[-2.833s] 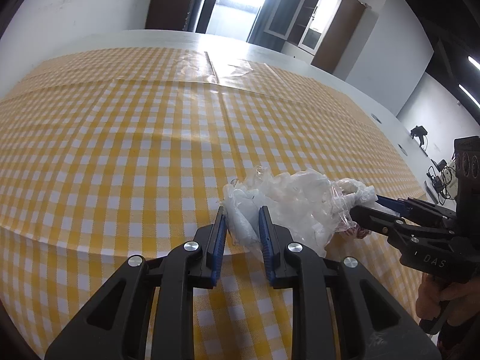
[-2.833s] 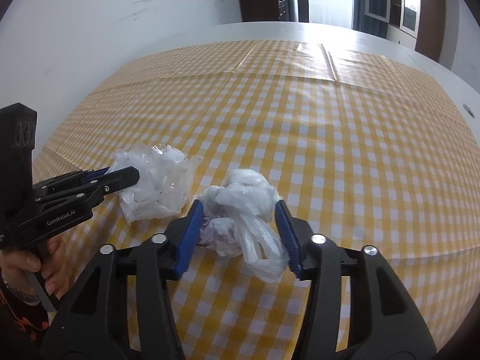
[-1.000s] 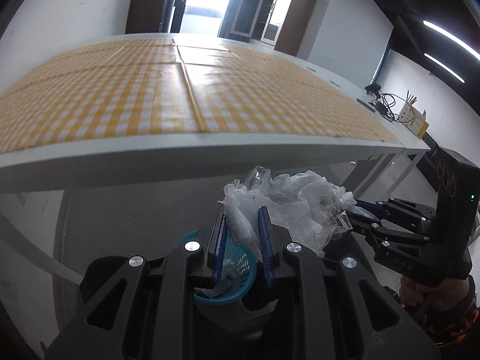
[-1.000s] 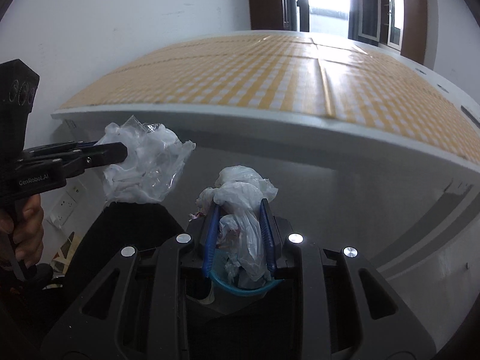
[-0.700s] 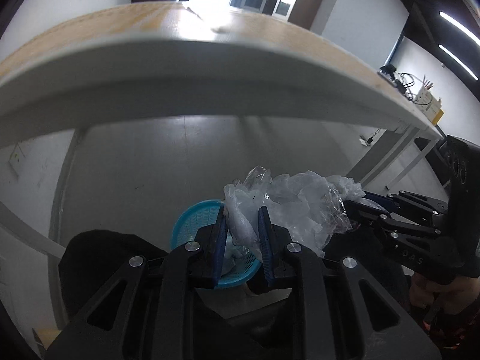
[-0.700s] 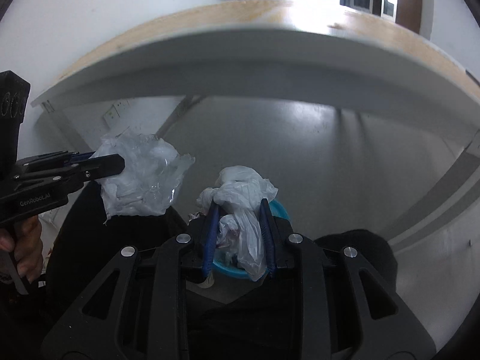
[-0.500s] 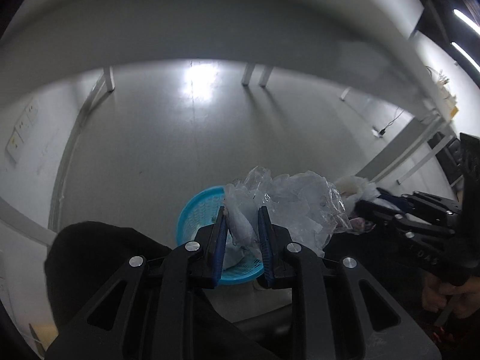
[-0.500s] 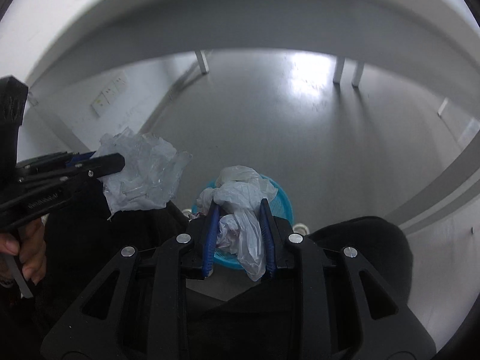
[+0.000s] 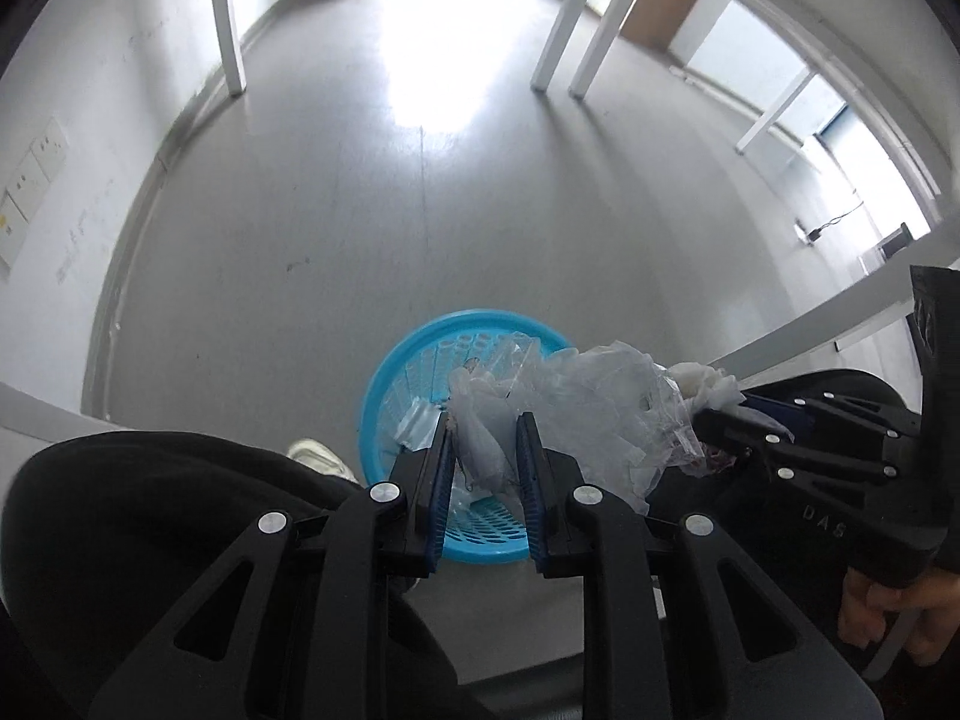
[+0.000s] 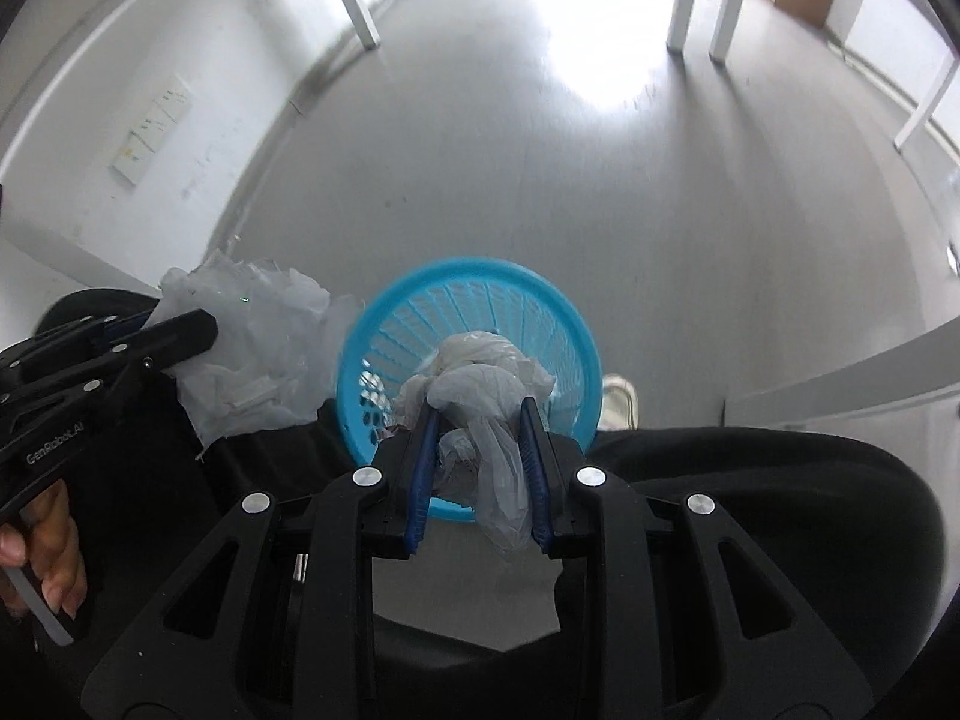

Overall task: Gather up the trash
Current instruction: 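Lift the clear bag and tissue off the table and lower them over the basket, then open the left tool while the right tool opens, dropping bag and tissue into the basket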

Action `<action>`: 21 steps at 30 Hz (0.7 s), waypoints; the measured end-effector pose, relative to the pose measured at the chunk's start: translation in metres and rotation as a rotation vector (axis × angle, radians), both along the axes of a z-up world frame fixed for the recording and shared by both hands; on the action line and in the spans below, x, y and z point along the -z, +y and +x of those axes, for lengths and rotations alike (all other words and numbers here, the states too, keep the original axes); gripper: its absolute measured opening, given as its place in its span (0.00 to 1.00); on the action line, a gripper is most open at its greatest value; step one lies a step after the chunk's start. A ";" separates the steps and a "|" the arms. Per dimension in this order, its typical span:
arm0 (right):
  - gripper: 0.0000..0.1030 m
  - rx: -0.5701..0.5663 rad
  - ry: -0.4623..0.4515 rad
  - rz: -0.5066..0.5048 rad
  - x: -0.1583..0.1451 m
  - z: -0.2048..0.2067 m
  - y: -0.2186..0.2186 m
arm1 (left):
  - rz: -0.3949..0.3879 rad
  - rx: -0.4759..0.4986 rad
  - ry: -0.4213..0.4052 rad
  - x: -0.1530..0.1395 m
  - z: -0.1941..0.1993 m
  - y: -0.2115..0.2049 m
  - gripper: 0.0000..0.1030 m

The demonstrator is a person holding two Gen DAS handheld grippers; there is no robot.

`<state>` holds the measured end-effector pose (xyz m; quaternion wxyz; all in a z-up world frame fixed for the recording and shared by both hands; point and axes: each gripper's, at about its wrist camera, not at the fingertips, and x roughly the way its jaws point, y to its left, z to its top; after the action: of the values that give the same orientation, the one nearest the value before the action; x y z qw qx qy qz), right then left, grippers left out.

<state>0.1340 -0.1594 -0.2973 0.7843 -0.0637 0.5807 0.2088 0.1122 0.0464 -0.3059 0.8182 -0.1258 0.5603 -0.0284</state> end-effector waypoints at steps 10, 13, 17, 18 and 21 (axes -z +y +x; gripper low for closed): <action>0.25 0.025 0.143 -0.041 0.061 0.040 0.018 | 0.028 -0.019 0.176 0.054 0.042 -0.009 0.19; 0.27 0.044 0.206 -0.038 0.079 0.052 0.020 | -0.001 -0.014 0.240 0.069 0.052 -0.010 0.23; 0.42 0.080 0.241 -0.013 0.094 0.062 0.015 | -0.022 -0.055 0.244 0.073 0.057 0.000 0.52; 0.45 0.087 0.238 -0.009 0.093 0.064 0.013 | -0.027 -0.063 0.232 0.071 0.056 0.002 0.57; 0.53 0.093 0.235 0.010 0.088 0.060 0.002 | -0.086 -0.075 0.213 0.056 0.044 0.012 0.57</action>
<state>0.1936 -0.1572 -0.3853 0.7200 -0.0078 0.6699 0.1813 0.1562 0.0580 -0.3618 0.7485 -0.1839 0.6371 -0.0083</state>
